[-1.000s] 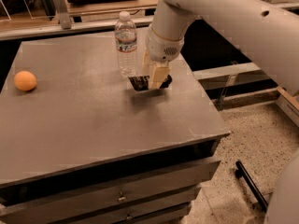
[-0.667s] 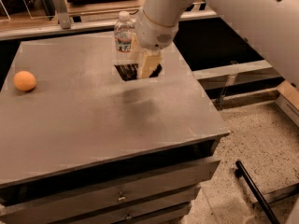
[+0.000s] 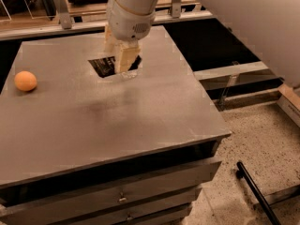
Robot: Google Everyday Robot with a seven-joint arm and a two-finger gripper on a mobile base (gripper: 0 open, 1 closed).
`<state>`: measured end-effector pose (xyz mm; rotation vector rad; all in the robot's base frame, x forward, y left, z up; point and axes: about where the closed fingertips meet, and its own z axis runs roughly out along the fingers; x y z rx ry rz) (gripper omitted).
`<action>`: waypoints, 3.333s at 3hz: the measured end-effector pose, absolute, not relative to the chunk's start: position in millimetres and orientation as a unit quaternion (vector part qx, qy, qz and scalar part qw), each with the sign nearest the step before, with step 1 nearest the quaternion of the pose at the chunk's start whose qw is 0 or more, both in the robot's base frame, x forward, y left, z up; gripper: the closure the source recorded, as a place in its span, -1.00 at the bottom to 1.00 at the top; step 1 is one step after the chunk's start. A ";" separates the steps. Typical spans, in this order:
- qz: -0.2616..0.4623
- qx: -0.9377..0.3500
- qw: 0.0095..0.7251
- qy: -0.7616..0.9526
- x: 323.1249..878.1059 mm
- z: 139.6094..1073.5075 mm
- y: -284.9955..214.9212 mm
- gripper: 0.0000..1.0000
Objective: Move rxbar chocolate near orange
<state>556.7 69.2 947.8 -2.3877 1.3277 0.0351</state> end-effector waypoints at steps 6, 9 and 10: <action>-0.004 -0.929 0.302 0.215 608.3 904.5 208.9 1.00; 0.019 -0.942 0.313 0.123 608.0 872.4 254.7 0.73; 0.019 -0.948 0.296 0.119 608.1 864.3 261.1 0.25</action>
Offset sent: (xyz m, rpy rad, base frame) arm -0.0083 0.0364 -0.0025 -0.0185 -0.0085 0.1110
